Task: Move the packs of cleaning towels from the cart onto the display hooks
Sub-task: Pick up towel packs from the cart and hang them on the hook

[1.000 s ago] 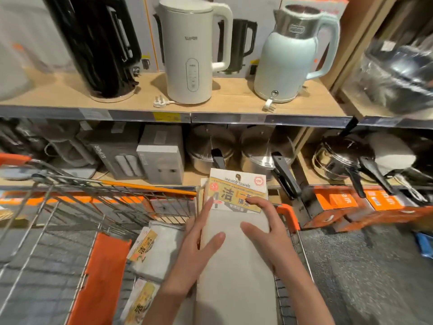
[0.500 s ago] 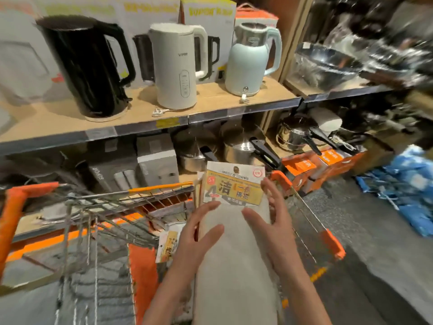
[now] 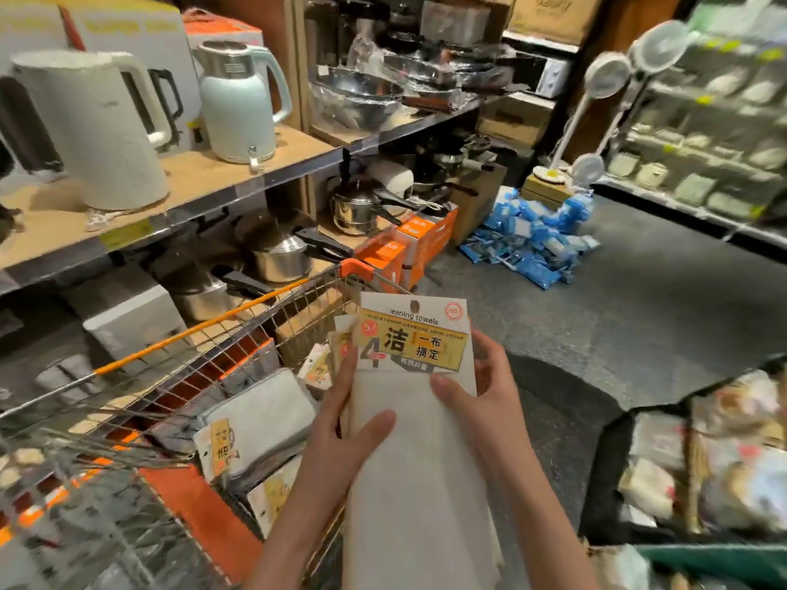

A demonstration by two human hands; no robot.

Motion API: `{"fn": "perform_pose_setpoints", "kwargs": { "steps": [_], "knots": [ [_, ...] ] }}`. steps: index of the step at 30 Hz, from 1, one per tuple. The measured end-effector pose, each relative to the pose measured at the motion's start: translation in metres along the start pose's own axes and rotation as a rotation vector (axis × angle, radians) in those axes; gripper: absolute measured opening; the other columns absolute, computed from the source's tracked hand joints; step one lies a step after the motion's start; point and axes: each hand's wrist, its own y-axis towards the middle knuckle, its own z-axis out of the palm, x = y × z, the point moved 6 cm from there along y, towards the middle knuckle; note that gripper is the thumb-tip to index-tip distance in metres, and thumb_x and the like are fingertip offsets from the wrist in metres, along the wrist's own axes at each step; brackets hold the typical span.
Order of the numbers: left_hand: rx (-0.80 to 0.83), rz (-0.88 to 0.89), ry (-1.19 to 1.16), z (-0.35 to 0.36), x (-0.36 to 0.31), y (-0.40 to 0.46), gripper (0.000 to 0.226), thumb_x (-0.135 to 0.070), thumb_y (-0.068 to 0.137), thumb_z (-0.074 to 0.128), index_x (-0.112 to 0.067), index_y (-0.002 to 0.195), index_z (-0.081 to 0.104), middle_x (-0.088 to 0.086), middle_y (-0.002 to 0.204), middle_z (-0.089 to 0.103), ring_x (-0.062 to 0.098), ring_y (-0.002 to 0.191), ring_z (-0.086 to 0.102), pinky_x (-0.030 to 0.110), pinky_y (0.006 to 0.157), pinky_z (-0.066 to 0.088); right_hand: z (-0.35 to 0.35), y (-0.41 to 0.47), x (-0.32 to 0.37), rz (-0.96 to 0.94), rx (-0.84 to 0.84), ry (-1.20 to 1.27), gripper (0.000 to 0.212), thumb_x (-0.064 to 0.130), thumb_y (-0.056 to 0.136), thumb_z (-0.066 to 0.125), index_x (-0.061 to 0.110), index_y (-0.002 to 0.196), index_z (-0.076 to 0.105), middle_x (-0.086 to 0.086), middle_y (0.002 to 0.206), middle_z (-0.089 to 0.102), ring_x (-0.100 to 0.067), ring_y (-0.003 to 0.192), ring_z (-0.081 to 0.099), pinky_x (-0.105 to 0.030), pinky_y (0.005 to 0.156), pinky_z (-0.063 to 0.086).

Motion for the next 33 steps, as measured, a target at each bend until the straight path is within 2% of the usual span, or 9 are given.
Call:
{"fn": "perform_pose_setpoints", "kwargs": {
  "steps": [4, 7, 9, 12, 15, 18, 21, 24, 33],
  "knots": [
    [0.107, 0.032, -0.031, 0.046, -0.004, -0.023, 0.078, -0.040, 0.069, 0.078, -0.079, 0.117, 0.032, -0.060, 0.115, 0.037, -0.026, 0.108, 0.045, 0.008, 0.077, 0.049, -0.053, -0.039, 0.003, 0.002, -0.108, -0.010, 0.059, 0.006, 0.080, 0.070, 0.034, 0.127, 0.045, 0.000, 0.102, 0.063, -0.005, 0.087, 0.064, -0.026, 0.074, 0.057],
    [0.194, 0.030, 0.004, 0.083, -0.005, -0.049, 0.079, -0.041, 0.066, 0.076, -0.081, 0.115, 0.030, -0.057, 0.123, 0.033, -0.018, 0.124, 0.039, 0.024, 0.099, 0.045, -0.097, -0.076, 0.000, -0.013, -0.195, -0.020, 0.059, 0.007, 0.080, 0.070, 0.035, 0.125, 0.044, -0.001, 0.104, 0.063, -0.014, 0.096, 0.063, -0.034, 0.081, 0.056],
    [0.269, 0.026, 0.012, 0.109, -0.005, -0.075, 0.081, -0.040, 0.065, 0.081, -0.082, 0.113, 0.030, -0.055, 0.125, 0.033, -0.017, 0.126, 0.037, 0.029, 0.106, 0.040, -0.128, -0.108, -0.005, -0.021, -0.261, -0.036, 0.059, 0.008, 0.080, 0.070, 0.040, 0.121, 0.044, 0.003, 0.104, 0.063, -0.015, 0.097, 0.061, -0.032, 0.080, 0.055],
    [0.377, -0.014, -0.012, 0.148, -0.002, -0.124, 0.079, -0.042, 0.061, 0.081, -0.082, 0.111, 0.034, -0.053, 0.122, 0.038, -0.021, 0.119, 0.040, 0.025, 0.103, 0.040, -0.175, -0.167, -0.015, -0.021, -0.367, -0.036, 0.060, 0.008, 0.079, 0.070, 0.047, 0.116, 0.043, 0.008, 0.104, 0.062, -0.006, 0.094, 0.061, -0.021, 0.072, 0.054],
    [0.470, -0.036, -0.005, 0.185, 0.000, -0.183, 0.078, -0.039, 0.059, 0.077, -0.079, 0.112, 0.037, -0.047, 0.125, 0.037, -0.025, 0.118, 0.037, 0.025, 0.106, 0.036, -0.219, -0.236, -0.023, -0.015, -0.482, -0.012, 0.058, 0.002, 0.080, 0.069, 0.044, 0.113, 0.045, 0.006, 0.105, 0.064, -0.001, 0.092, 0.063, -0.013, 0.069, 0.051],
    [0.568, -0.057, -0.013, 0.216, 0.000, -0.244, 0.079, -0.031, 0.059, 0.076, -0.068, 0.118, 0.040, -0.036, 0.133, 0.039, -0.012, 0.126, 0.038, 0.033, 0.113, 0.032, -0.254, -0.310, -0.030, 0.002, -0.582, 0.013, 0.057, 0.000, 0.081, 0.067, 0.040, 0.115, 0.044, 0.001, 0.113, 0.063, -0.010, 0.100, 0.064, -0.025, 0.082, 0.054],
    [0.678, -0.082, -0.036, 0.245, -0.002, -0.303, 0.079, -0.027, 0.058, 0.076, -0.060, 0.120, 0.041, -0.030, 0.133, 0.042, -0.004, 0.128, 0.042, 0.036, 0.113, 0.033, -0.283, -0.381, -0.035, 0.016, -0.692, 0.019, 0.056, 0.000, 0.082, 0.067, 0.037, 0.116, 0.042, 0.002, 0.111, 0.062, -0.007, 0.096, 0.064, -0.023, 0.082, 0.053],
    [0.803, -0.099, -0.060, 0.272, -0.005, -0.359, 0.081, -0.031, 0.056, 0.077, -0.058, 0.123, 0.042, -0.031, 0.132, 0.042, -0.002, 0.127, 0.044, 0.034, 0.110, 0.037, -0.311, -0.448, -0.039, 0.031, -0.829, 0.023, 0.060, -0.003, 0.081, 0.067, 0.031, 0.123, 0.040, -0.003, 0.115, 0.061, -0.015, 0.102, 0.063, -0.031, 0.087, 0.051],
    [1.150, -0.169, -0.049, 0.337, -0.012, -0.484, 0.088, -0.043, 0.055, 0.082, -0.062, 0.130, 0.040, -0.023, 0.140, 0.044, 0.008, 0.125, 0.050, 0.046, 0.104, 0.044, -0.365, -0.602, -0.045, 0.058, -1.134, 0.062, 0.063, 0.006, 0.077, 0.074, 0.040, 0.120, 0.043, 0.004, 0.107, 0.064, -0.003, 0.093, 0.066, -0.019, 0.075, 0.052]
  ]
}}
